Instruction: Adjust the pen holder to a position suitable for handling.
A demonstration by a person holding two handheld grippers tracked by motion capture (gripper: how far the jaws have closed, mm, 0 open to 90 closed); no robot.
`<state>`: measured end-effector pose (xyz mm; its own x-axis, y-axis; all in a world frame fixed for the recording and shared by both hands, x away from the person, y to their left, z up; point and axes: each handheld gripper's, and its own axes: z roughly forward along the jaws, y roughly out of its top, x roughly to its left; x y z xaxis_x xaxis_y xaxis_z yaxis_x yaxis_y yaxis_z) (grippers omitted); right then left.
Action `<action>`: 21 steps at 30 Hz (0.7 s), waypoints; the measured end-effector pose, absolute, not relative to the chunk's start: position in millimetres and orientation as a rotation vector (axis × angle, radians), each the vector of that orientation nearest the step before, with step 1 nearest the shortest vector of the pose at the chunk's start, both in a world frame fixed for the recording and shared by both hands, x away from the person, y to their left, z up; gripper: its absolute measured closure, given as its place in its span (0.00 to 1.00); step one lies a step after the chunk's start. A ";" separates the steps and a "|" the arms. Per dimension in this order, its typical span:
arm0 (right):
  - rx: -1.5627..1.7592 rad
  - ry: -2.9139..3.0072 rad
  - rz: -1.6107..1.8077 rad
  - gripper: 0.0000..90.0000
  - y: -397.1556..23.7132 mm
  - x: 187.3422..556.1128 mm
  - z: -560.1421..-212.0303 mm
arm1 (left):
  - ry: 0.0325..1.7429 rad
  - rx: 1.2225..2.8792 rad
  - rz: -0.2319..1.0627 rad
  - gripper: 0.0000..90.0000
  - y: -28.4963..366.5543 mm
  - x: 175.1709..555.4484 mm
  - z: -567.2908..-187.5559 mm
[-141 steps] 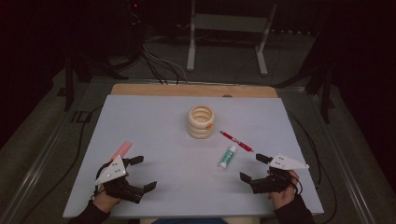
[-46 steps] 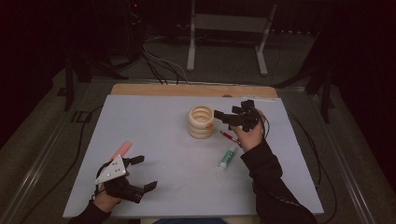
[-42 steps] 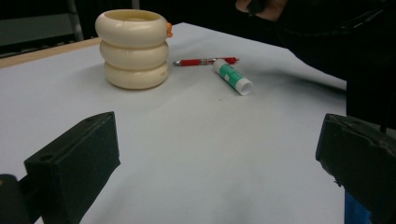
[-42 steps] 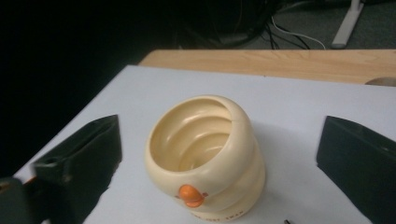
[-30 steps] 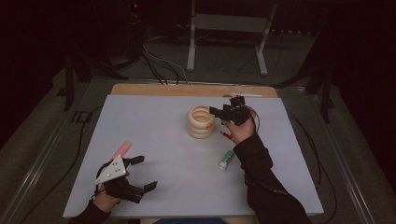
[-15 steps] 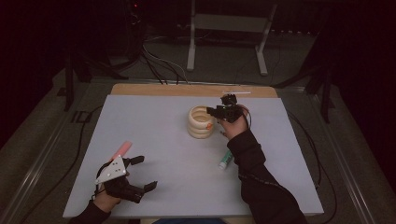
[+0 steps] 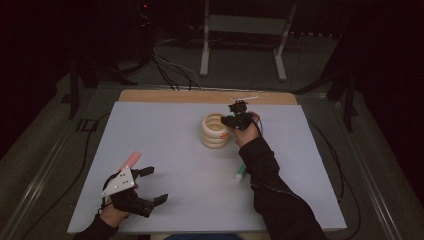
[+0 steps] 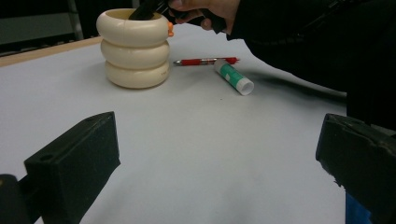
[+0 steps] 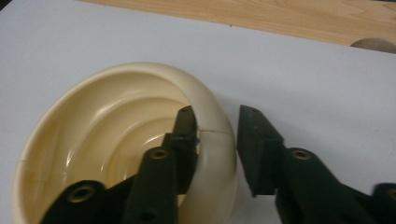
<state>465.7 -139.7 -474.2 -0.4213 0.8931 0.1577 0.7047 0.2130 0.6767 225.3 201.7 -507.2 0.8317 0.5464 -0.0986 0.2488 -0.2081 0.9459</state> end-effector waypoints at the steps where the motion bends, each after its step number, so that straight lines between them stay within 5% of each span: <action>1: 1.509 2.216 0.999 0.80 -138.2 464.9 -473.5 | 0.608 1.793 0.303 0.00 201.7 225.5 -507.2; 21: 1.473 2.258 0.991 0.82 -120.9 422.6 -455.0 | 0.607 1.796 0.310 0.00 200.9 225.4 -507.3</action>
